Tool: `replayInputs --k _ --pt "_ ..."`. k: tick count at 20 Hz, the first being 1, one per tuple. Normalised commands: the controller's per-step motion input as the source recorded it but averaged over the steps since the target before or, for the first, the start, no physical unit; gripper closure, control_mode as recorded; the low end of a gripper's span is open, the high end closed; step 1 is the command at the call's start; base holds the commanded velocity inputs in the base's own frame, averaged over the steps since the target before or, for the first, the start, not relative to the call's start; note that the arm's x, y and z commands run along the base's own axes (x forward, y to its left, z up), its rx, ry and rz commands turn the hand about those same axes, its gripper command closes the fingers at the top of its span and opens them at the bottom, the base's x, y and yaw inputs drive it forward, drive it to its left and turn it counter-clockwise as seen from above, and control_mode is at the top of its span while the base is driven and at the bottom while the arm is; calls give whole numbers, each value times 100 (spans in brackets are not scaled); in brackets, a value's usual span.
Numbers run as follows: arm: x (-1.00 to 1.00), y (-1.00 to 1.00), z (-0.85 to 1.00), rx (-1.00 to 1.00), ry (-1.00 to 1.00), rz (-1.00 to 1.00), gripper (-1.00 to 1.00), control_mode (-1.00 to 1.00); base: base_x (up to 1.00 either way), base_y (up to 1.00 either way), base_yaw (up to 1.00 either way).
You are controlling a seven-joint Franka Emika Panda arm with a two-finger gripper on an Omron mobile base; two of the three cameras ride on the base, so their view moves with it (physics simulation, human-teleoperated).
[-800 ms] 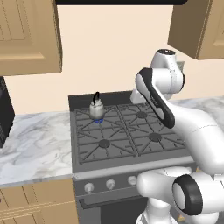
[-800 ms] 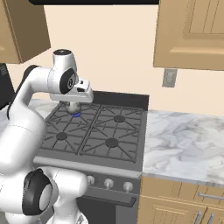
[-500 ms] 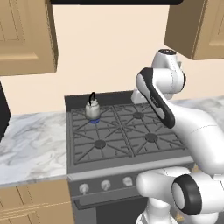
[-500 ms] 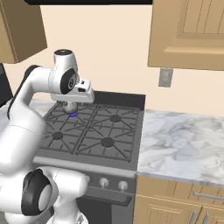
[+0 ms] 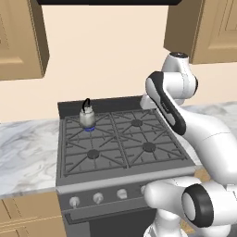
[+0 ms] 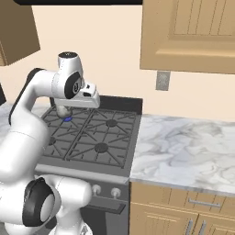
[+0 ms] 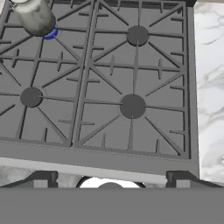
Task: Lower the heat of the kettle.
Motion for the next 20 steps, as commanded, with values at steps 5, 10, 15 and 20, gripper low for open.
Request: replayInputs --k 5,10,15,20 --pt "0 0 0 0 0 0 -100 100 11 -23 0" --pt "0 0 0 0 0 0 -100 100 20 -32 0" --pt "0 0 0 0 0 0 -100 100 19 -32 0" --pt "0 0 0 0 0 0 -100 100 31 -19 0"
